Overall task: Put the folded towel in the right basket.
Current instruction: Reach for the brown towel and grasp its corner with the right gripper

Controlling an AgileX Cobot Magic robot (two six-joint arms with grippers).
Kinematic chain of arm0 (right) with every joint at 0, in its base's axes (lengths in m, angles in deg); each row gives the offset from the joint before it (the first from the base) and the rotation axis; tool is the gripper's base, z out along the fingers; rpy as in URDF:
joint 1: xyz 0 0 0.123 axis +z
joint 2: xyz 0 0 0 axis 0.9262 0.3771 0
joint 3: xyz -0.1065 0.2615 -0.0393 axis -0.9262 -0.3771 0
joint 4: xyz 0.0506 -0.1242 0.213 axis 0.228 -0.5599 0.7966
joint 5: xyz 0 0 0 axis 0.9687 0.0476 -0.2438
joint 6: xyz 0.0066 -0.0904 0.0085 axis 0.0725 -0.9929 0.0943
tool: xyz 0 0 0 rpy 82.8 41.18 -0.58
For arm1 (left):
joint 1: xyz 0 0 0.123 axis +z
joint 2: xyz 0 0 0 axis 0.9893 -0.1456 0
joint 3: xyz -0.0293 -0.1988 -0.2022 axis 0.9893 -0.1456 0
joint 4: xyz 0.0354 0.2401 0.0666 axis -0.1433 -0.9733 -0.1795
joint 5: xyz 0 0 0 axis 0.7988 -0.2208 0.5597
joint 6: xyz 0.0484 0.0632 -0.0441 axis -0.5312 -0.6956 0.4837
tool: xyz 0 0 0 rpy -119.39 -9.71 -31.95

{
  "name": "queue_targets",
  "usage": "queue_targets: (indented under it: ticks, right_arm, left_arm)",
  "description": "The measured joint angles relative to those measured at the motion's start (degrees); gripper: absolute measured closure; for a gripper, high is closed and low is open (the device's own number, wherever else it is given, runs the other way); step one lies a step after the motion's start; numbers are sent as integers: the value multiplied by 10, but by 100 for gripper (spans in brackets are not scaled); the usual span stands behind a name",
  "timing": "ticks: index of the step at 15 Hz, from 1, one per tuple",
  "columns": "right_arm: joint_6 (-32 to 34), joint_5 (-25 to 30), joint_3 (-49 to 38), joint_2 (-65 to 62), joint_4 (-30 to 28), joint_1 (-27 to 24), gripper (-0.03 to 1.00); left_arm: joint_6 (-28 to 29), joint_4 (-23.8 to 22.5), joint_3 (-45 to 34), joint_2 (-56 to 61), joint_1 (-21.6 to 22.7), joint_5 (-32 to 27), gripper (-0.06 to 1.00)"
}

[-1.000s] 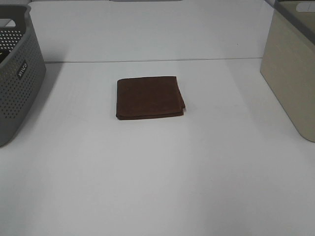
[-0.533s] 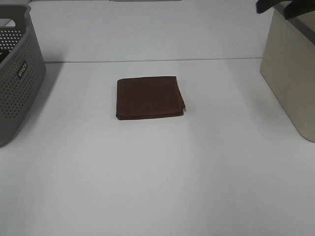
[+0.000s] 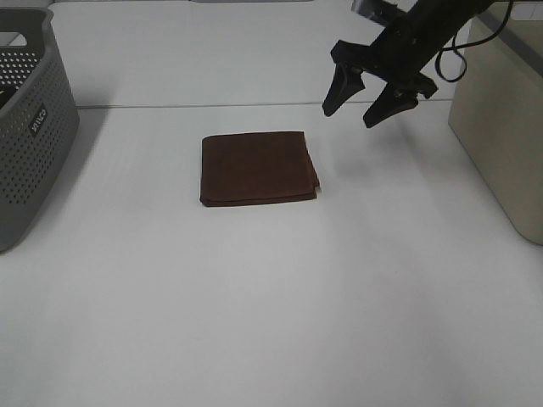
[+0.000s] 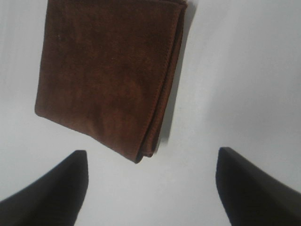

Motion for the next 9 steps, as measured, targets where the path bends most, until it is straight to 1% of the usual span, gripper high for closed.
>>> queue_targets:
  ticks: [2, 4, 9]
  right_arm:
    - [1, 16, 52, 61, 5, 0, 25]
    - [1, 19, 80, 103, 26, 0, 25]
    - [0, 9, 97, 165, 74, 0, 25]
  left_arm:
    - [0, 0, 0, 0, 0, 0, -3]
    - [0, 0, 0, 0, 0, 0, -3]
    - [0, 0, 0, 0, 0, 0, -3]
